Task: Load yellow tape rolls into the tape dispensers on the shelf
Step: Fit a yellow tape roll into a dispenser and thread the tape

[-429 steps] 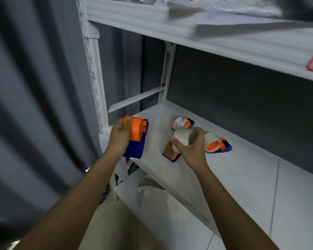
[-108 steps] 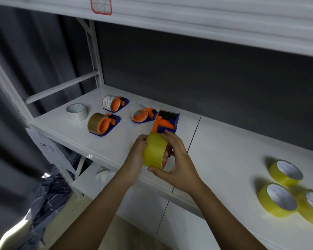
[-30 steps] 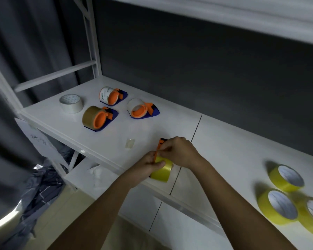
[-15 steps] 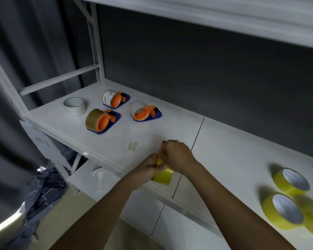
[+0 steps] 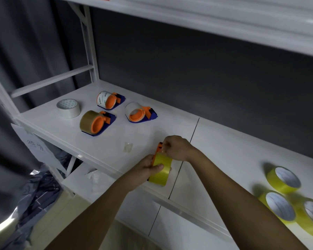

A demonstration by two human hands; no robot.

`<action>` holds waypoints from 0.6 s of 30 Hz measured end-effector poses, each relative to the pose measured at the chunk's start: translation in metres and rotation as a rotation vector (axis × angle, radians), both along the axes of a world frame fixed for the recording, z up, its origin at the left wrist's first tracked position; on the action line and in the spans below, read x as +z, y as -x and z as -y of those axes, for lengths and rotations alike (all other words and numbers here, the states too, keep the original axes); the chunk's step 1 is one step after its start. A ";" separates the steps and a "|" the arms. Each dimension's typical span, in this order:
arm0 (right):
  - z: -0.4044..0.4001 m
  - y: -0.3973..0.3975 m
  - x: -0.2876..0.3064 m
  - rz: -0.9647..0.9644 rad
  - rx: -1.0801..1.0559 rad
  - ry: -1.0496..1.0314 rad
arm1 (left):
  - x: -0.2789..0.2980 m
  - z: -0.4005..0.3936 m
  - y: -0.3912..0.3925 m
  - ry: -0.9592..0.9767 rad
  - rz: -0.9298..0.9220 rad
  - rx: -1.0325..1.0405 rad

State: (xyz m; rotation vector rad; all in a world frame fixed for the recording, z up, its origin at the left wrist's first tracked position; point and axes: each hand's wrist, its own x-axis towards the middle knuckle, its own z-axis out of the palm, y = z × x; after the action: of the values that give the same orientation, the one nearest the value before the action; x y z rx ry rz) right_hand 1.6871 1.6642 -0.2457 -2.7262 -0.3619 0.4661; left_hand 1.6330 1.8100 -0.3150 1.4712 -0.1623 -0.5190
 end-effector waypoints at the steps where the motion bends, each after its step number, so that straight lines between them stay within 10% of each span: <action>1: 0.000 -0.001 0.000 -0.008 -0.004 0.000 | 0.000 0.000 0.000 0.000 -0.004 0.000; 18: 0.011 0.023 -0.017 0.014 -0.106 -0.288 | -0.001 0.011 -0.010 -0.053 -0.146 0.110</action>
State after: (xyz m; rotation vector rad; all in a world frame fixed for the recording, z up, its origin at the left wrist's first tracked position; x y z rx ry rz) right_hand 1.6640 1.6533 -0.2626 -2.4556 -0.2636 0.3375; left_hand 1.6425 1.7989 -0.3158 1.4789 0.0477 -0.5425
